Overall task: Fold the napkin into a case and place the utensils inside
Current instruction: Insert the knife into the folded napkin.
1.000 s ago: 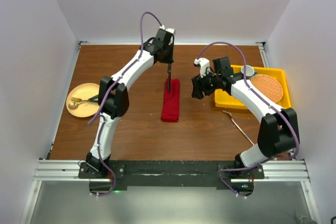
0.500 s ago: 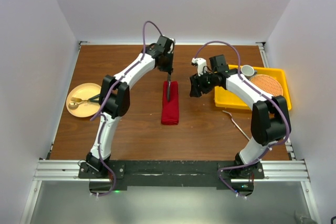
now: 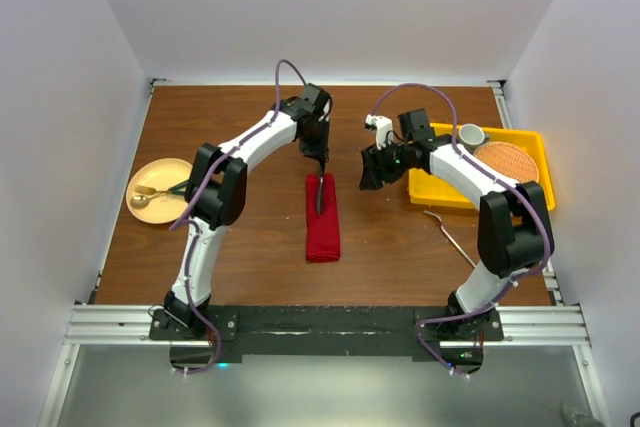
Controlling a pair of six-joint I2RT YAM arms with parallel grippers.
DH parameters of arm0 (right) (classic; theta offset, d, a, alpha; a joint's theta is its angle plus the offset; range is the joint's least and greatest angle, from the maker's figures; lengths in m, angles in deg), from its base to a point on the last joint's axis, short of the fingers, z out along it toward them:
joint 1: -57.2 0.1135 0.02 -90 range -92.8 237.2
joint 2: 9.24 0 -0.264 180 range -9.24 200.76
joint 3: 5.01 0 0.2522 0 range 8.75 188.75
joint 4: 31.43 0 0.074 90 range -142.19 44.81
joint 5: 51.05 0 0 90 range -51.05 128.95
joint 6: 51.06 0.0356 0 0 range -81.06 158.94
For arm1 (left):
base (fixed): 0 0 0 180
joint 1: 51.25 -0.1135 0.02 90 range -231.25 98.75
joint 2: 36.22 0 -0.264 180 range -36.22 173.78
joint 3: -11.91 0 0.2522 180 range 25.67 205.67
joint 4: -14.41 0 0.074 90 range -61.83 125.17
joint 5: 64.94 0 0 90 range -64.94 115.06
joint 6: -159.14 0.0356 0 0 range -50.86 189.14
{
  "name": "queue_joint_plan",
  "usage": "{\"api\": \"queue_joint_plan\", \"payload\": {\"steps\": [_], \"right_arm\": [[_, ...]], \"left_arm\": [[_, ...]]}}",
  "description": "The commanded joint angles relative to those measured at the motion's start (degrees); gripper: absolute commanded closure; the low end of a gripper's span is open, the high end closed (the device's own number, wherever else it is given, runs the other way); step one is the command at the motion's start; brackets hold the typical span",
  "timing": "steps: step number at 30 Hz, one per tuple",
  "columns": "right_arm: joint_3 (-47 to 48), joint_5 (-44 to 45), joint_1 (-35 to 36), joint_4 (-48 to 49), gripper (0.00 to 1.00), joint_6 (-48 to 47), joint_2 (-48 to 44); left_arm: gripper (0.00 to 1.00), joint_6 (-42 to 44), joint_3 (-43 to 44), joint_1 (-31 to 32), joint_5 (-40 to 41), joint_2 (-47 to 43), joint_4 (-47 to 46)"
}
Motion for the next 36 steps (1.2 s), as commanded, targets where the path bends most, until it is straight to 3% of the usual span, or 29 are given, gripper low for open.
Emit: {"api": "queue_joint_plan", "payload": {"steps": [1, 7, 10, 17, 19, 26, 31, 36], "right_arm": [[-2.3, -3.5, -0.2, 1.3, 0.43, 2.5, -1.7], [-8.1, -6.2, -0.1, 4.3, 0.44, 2.5, -5.9], [-14.6, -7.2, 1.2, 10.9, 0.49, -0.1, -13.1], [-29.3, -10.1, 9.1, 18.6, 0.63, -20.1, -25.8], [-31.6, -9.8, 13.4, 20.7, 0.65, -21.7, -28.0], [-31.9, -7.5, 24.0, 16.6, 0.68, -37.7, -29.0], [-29.7, -2.5, 31.3, 14.4, 0.69, -43.2, -28.5], [-30.3, -6.0, 35.5, 11.5, 0.76, -48.7, -28.2]], "left_arm": [[1.0, -2.0, 0.3, 0.3, -1.0, -4.7, -0.3], [1.0, -4.1, 0.2, 0.3, -1.6, -5.2, 0.5], [1.0, -5.2, -0.2, 0.3, -2.6, -5.1, 1.2], [1.0, -7.4, -2.9, 0.7, -2.8, -5.1, 1.9], [1.0, -7.7, -3.5, 0.9, -2.6, -5.3, 1.8], [1.0, -9.1, -4.9, 1.9, -2.3, -6.0, 2.3], [1.0, -9.7, -5.8, 2.0, -2.3, -6.5, 2.1], [1.0, -9.2, -6.0, 2.0, -2.7, -6.7, 1.9]]}}
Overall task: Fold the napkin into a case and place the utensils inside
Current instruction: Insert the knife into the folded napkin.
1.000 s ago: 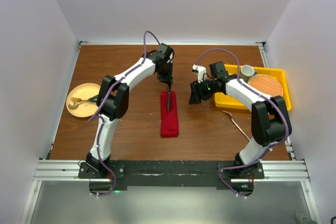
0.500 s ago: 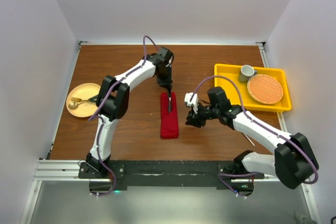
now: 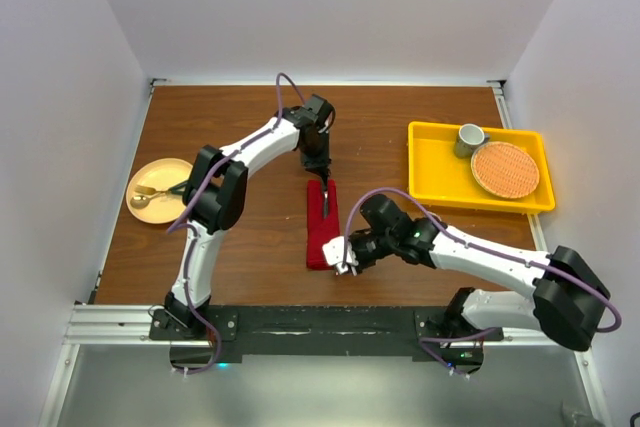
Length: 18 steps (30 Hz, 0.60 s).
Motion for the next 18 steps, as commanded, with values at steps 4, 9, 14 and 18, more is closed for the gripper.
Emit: {"api": "queue_joint_plan", "payload": {"steps": [4, 9, 14, 18], "right_arm": [[4.7, 2.8, 6.9, -3.4, 0.88, -11.5, 6.5], [4.2, 15.6, 13.8, 0.8, 0.92, -11.3, 10.3], [3.7, 22.1, 18.8, 3.6, 0.92, -7.4, 11.5], [2.4, 26.7, 21.1, 6.1, 0.92, -5.8, 14.3]], "left_arm": [[1.0, -1.5, 0.0, 0.2, -1.9, -3.5, -0.2], [1.0, -1.6, -0.1, 0.2, -0.9, -4.1, 0.7], [1.0, -3.1, -0.4, 0.2, 0.9, -5.6, 1.0], [1.0, -3.5, -1.5, 0.2, 1.6, -6.3, 1.8]]}}
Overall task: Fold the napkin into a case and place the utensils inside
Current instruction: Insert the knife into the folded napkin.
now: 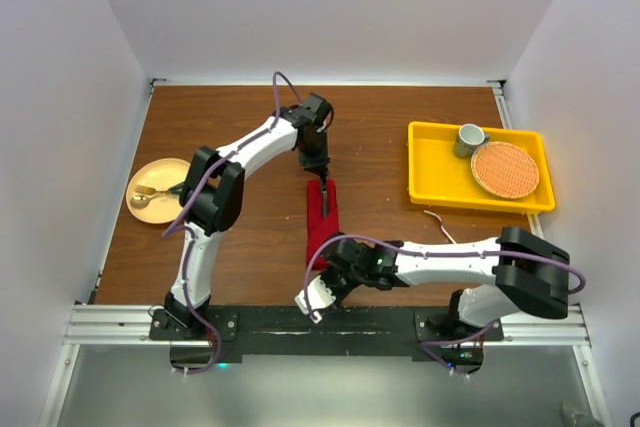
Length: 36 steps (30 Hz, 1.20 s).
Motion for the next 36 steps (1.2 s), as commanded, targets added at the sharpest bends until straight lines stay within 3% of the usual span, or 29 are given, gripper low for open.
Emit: {"api": "queue_joint_plan", "payload": {"steps": [1, 12, 36], "right_arm": [[-0.3, 8.7, 1.8, 5.7, 0.92, 2.5, 2.8], [0.7, 13.4, 2.5, 9.8, 0.96, 3.5, 8.6], [-3.4, 12.6, 1.9, 12.0, 0.98, 4.4, 5.9]], "left_arm": [[1.0, -2.0, -1.4, 0.1, 0.9, -5.3, 1.2], [1.0, -3.0, -4.2, 1.0, -0.7, -5.7, 1.3], [1.0, -8.8, -11.6, 5.7, -0.3, -9.1, 1.5]]}}
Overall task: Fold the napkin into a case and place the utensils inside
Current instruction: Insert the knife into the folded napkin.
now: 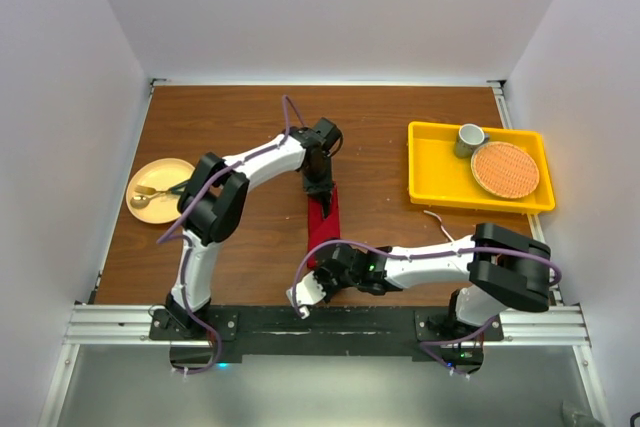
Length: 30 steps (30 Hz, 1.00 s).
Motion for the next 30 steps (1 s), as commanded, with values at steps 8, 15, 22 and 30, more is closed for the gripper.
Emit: {"api": "queue_joint_plan", "payload": {"steps": [8, 15, 22, 30], "right_arm": [[-1.7, 0.5, -0.7, -1.4, 0.99, 1.2, -1.1], [-1.8, 1.0, -0.7, -1.4, 1.0, 1.7, -1.5], [-1.2, 1.0, -0.8, -1.4, 1.0, 1.8, -1.3], [-1.5, 0.4, -0.8, -2.0, 0.99, 1.2, -2.5]], "left_arm": [[1.0, -3.6, -3.2, 1.3, -1.6, -5.5, -0.6], [0.9, -4.0, -4.2, 1.7, -2.1, -5.6, -0.8], [0.68, -3.3, -3.1, 1.7, -1.4, -6.3, -1.1], [0.48, -1.6, 0.7, 1.5, 0.5, -7.3, -0.8]]}}
